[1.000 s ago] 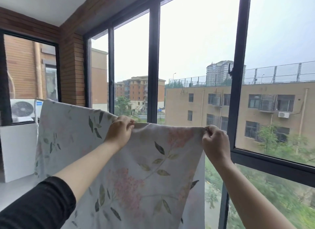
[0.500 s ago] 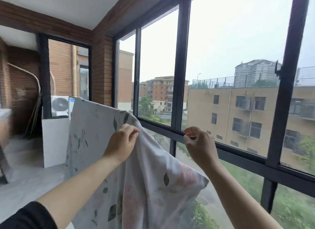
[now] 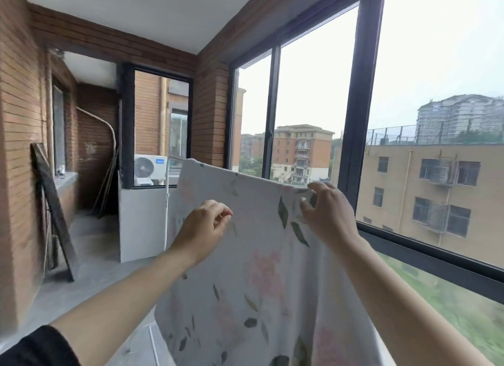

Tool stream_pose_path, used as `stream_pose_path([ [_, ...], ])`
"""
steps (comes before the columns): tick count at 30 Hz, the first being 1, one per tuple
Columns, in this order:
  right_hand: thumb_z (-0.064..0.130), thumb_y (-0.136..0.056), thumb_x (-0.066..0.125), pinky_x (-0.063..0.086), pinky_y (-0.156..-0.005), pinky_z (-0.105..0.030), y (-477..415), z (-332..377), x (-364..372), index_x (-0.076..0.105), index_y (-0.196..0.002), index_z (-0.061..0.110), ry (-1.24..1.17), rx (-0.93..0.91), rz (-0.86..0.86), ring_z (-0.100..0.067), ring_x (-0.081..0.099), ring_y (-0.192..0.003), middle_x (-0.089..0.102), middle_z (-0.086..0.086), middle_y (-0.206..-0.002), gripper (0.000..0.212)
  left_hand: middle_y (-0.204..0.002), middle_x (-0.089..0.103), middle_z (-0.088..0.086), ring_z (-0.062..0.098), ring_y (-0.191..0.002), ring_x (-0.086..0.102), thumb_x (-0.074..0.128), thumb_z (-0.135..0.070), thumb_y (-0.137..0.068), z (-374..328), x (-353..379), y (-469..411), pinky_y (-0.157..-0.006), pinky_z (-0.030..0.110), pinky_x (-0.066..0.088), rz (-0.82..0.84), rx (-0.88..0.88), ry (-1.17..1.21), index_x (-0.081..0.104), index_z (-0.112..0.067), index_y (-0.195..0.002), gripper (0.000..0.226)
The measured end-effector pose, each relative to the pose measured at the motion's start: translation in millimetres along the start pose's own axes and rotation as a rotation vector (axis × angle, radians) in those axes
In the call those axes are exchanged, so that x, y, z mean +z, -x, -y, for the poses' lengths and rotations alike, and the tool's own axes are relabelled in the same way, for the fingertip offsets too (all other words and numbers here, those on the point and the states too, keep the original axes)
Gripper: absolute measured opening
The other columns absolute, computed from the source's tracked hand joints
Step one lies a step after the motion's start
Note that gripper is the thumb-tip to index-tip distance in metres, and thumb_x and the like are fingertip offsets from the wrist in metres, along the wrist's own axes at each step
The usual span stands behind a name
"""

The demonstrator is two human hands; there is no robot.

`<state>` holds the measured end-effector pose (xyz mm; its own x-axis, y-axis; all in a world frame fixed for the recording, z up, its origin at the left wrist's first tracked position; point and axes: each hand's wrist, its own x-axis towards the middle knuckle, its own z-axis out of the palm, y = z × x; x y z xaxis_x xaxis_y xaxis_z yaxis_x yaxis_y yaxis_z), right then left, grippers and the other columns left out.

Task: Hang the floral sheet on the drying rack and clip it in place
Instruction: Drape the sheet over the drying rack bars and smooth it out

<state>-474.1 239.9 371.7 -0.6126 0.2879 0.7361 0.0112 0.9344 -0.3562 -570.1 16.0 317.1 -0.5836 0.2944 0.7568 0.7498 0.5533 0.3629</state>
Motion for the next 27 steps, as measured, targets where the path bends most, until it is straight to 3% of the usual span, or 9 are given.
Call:
stream_pose_path([
  [5,0.019,-0.091,0.053,0.048,-0.074,-0.034,-20.9,10.2,22.9,0.064,-0.112,0.009,0.211,0.033,0.026,-0.029,0.062,-0.095,0.064,-0.011,-0.11,0.026,-0.093,0.061,-0.002,0.014,-0.076,0.06,0.057,-0.017,-0.092,35.4,-5.1,-17.0,-0.074,0.024,0.047,0.024,0.03,0.018,0.067,-0.016,-0.092,0.01],
  [8,0.022,-0.092,0.051,0.04,-0.062,-0.03,-36.6,15.7,33.7,0.059,-0.09,0.01,0.345,0.032,0.086,-0.028,0.057,-0.078,0.065,-0.01,-0.091,0.016,-0.092,0.062,-0.001,0.015,-0.077,0.061,0.057,-0.018,-0.092,50.0,-0.1,-31.9,-0.076,0.029,0.05,0.037,0.05,0.041,0.067,-0.015,-0.091,0.011],
  [13,0.025,-0.095,0.049,0.037,-0.062,-0.029,-68.0,25.1,61.1,0.051,-0.076,0.013,0.501,-0.006,0.163,-0.025,0.052,-0.069,0.052,-0.002,-0.071,0.023,-0.091,0.062,-0.001,0.013,-0.076,0.061,0.057,-0.02,-0.092,78.1,11.7,-59.8,-0.075,0.028,0.05,0.029,0.055,0.046,0.067,-0.015,-0.089,0.012],
  [17,0.022,-0.096,0.046,0.036,-0.063,-0.03,-92.9,34.5,96.0,0.04,-0.066,0.015,0.519,-0.037,0.207,-0.026,0.051,-0.072,0.054,-0.004,-0.079,0.032,-0.09,0.062,-0.002,0.013,-0.079,0.06,0.057,-0.02,-0.092,107.1,19.3,-83.8,-0.078,0.031,0.051,0.053,0.039,0.034,0.066,-0.016,-0.087,0.011],
  [22,0.026,-0.097,0.044,0.035,-0.065,-0.03,-118.1,45.4,138.4,0.048,-0.081,0.015,0.545,-0.093,0.191,-0.03,0.063,-0.09,0.064,-0.008,-0.095,0.02,-0.093,0.062,-0.002,0.012,-0.081,0.06,0.055,-0.02,-0.093,146.3,29.0,-113.6,-0.078,0.029,0.051,0.046,0.045,0.036,0.066,-0.016,-0.091,0.012],
  [27,0.029,-0.097,0.046,0.036,-0.065,-0.03,-145.5,58.9,181.1,0.056,-0.084,0.013,0.543,-0.099,0.178,-0.029,0.061,-0.083,0.066,-0.008,-0.093,0.023,-0.097,0.065,-0.001,0.013,-0.082,0.06,0.054,-0.019,-0.094,195.5,40.8,-150.3,-0.078,0.029,0.051,0.069,0.086,0.064,0.068,-0.014,-0.095,0.014],
])
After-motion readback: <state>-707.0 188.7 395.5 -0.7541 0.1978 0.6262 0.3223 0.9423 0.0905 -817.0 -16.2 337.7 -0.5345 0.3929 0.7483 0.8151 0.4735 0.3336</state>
